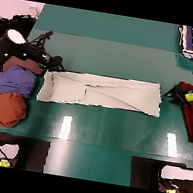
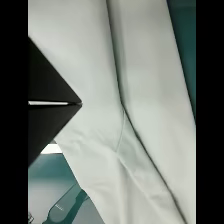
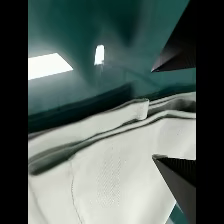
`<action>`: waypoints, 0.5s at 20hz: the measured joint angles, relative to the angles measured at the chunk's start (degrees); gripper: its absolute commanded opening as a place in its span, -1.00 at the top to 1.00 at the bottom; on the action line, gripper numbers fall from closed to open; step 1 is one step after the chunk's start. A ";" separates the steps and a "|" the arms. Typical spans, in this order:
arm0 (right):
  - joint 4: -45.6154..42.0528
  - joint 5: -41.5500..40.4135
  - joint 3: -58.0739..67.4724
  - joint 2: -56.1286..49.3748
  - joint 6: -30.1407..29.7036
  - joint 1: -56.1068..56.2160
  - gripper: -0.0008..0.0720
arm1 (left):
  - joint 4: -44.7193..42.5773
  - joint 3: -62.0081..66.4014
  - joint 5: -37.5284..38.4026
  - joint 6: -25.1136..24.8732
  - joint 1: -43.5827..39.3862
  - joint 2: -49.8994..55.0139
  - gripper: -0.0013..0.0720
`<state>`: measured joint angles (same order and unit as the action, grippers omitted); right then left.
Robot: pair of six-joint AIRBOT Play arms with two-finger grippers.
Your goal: Fold the shirts.
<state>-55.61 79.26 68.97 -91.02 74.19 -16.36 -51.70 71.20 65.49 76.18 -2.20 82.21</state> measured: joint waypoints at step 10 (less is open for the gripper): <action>9.79 -3.50 -2.27 -4.09 -6.14 5.81 0.93 | 0.76 3.43 -9.35 2.97 -16.11 5.95 0.90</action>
<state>-45.82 75.77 66.70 -95.11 68.05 -10.55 -50.94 74.63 56.14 79.15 -18.31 88.16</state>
